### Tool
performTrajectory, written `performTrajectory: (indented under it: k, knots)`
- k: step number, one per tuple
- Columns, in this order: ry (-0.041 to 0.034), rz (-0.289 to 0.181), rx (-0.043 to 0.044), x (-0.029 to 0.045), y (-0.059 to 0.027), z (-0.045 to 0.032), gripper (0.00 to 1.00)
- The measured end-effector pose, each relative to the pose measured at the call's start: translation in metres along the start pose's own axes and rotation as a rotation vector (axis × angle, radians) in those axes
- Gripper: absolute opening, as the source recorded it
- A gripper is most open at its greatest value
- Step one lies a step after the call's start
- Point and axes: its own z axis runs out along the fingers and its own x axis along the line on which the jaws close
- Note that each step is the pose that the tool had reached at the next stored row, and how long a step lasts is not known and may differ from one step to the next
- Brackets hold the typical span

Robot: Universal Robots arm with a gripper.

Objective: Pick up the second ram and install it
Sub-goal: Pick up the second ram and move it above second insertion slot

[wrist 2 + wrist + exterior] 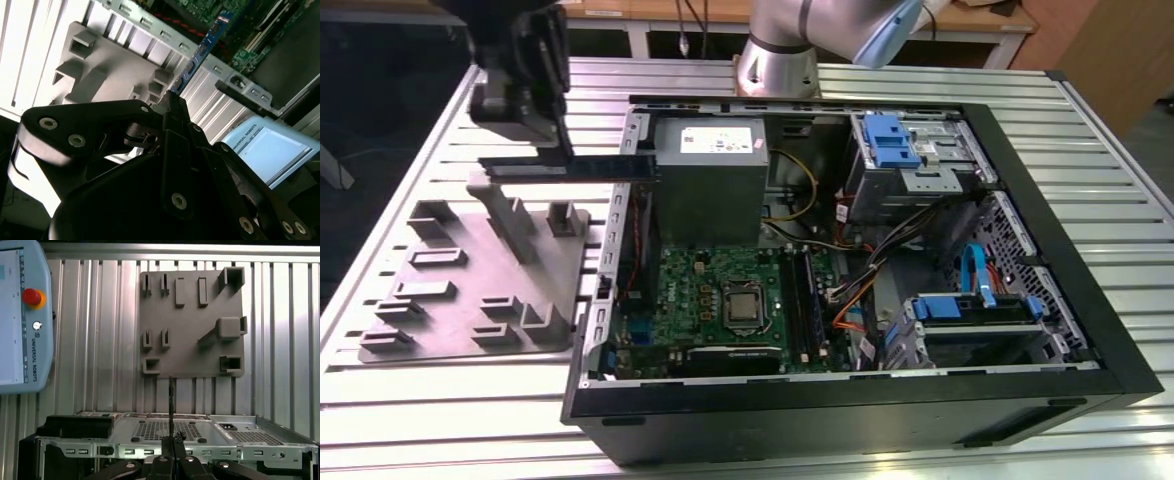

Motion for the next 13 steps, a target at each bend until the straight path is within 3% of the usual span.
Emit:
performTrajectory:
  k: [13]
  knots:
    - [0.0000,0.000,-0.0008,0.0003,-0.0581,-0.0019,0.11]
